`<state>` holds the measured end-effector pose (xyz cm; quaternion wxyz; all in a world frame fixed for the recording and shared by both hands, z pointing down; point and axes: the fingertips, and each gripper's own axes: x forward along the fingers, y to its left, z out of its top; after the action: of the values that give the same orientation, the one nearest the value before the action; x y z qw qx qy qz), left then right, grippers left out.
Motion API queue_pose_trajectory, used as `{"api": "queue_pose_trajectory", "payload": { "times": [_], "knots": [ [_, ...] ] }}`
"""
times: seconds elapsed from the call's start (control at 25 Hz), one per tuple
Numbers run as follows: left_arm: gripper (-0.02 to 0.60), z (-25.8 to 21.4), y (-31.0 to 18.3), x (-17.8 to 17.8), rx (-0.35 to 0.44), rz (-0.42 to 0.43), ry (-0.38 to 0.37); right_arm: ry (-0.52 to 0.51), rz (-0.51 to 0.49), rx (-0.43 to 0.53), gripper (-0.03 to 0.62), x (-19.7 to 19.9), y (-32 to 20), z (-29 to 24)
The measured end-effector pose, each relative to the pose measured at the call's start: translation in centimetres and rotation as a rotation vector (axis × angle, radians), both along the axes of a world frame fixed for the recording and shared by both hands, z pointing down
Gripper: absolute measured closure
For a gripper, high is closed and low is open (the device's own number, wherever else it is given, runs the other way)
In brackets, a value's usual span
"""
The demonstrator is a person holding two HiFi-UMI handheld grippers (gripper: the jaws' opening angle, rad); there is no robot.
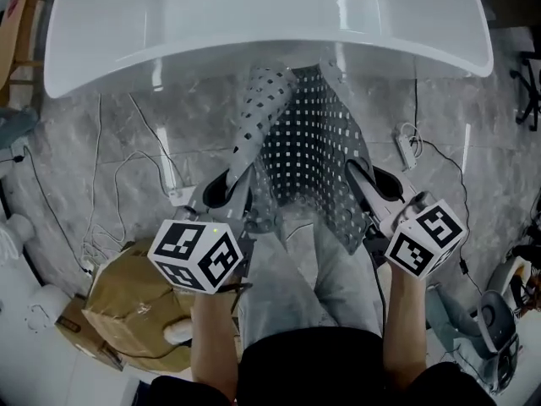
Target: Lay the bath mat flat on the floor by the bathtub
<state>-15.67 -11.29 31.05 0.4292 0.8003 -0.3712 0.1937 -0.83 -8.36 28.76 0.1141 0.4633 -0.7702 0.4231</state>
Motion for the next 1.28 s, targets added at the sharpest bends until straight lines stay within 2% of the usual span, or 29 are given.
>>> {"api": "queue_pose_trajectory", "payload": {
  "times": [0.4, 0.96, 1.08, 1.28],
  "knots": [
    [0.56, 8.1, 0.8, -1.5, -0.062, 0.036, -0.081, -0.011, -0.004, -0.067, 0.573, 0.2, 0.7, 8.0],
    [0.56, 23.2, 2.0, -1.9, -0.146, 0.048, -0.121, 0.01, -0.017, -0.115, 0.572, 1.7, 2.7, 21.3],
    [0.56, 25.2, 2.1, -2.0, -0.163, 0.05, -0.128, -0.017, -0.008, -0.128, 0.572, 2.0, 2.9, 23.5],
    [0.56, 27.6, 1.7, -1.5, -0.168, 0.069, -0.156, 0.011, -0.031, -0.141, 0.572, 2.8, 2.7, 26.7]
  ]
}}
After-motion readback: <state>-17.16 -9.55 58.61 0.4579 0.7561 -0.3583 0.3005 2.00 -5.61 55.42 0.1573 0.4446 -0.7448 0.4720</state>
